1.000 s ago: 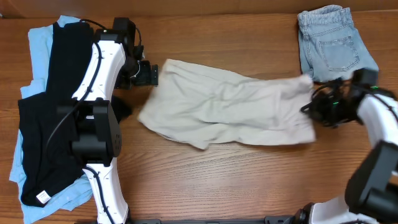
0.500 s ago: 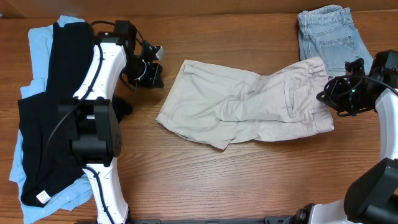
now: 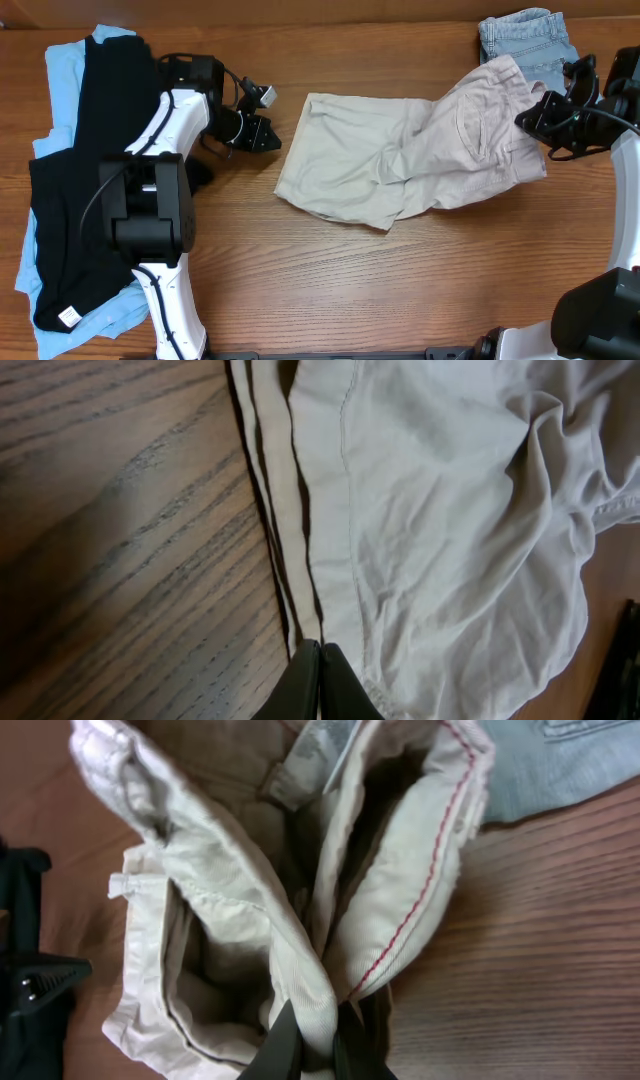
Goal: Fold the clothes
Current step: 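Fold the right half of the shorts leftward over the left half with the right gripper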
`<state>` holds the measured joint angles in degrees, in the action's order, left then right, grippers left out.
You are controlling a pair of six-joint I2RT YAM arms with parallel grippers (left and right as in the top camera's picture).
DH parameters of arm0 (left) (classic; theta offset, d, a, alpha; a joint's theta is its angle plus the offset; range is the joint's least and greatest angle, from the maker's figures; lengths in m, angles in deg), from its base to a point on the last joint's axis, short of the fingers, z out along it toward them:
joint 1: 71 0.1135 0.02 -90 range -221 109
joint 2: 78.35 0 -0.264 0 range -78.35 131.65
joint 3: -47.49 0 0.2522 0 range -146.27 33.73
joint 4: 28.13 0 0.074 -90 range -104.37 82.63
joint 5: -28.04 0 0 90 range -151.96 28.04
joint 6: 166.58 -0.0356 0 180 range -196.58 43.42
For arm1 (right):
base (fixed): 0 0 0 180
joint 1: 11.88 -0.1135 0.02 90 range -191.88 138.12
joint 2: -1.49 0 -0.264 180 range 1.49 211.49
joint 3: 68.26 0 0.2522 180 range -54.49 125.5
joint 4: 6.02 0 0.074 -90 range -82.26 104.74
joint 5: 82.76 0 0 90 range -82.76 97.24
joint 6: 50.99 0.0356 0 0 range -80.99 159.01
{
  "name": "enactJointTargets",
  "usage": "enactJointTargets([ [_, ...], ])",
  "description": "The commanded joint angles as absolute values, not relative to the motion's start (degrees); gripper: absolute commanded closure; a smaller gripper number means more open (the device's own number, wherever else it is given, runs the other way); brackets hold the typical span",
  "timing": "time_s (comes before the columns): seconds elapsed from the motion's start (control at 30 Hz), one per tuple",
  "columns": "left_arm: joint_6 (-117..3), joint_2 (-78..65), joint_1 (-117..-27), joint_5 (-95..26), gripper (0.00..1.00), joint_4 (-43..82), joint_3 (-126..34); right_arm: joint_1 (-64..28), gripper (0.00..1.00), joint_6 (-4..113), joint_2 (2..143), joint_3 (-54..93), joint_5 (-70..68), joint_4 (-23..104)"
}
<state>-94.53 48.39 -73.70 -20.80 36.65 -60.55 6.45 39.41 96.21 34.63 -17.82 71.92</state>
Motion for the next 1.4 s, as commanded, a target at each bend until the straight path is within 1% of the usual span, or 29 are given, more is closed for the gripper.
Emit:
enactJointTargets([
  [0.0,-93.4,47.9,-74.9,-18.4,0.96,35.6,-59.3,3.4,0.96,39.2,95.2,36.2,-16.7,72.2],
  [0.13,-92.9,47.9,-77.1,-17.1,0.96,34.1,-59.3,-0.8,0.96,41.3,95.2,36.1,-11.7,72.6],
  [0.27,-92.9,47.9,-79.8,-18.2,0.96,32.7,-59.3,-3.7,0.96,43.3,95.2,36.1,-10.8,72.2],
  [0.37,-92.3,47.9,-81.6,-22.5,0.96,31.6,-59.3,-5.6,0.96,44.7,95.2,36.1,-10.8,72.1],
  [0.53,-87.9,47.9,-83.2,-30.7,0.96,30.3,-59.3,-9.9,0.96,46.7,95.2,36.1,-10.3,70.7],
  [0.73,-87.2,47.9,-83.0,-30.9,0.96,29.9,-59.0,-14.7,0.96,49.6,95.2,36.1,-8.8,68.4],
  [0.87,-87.1,47.9,-83.0,-30.8,0.96,27.4,-56.5,-17.0,0.96,51.2,95.2,36.1,-8.2,67.4],
  [1.2,-83.4,48.0,-83.0,-30.9,0.96,21.2,-50.7,-20.3,0.96,54.6,95.3,36.0,-7.6,65.2],
  [1.37,-80.6,48.0,-83.0,-31.1,0.96,19.6,-49.5,-24.7,0.96,57.9,97.1,35.5,-4.4,63.0],
])
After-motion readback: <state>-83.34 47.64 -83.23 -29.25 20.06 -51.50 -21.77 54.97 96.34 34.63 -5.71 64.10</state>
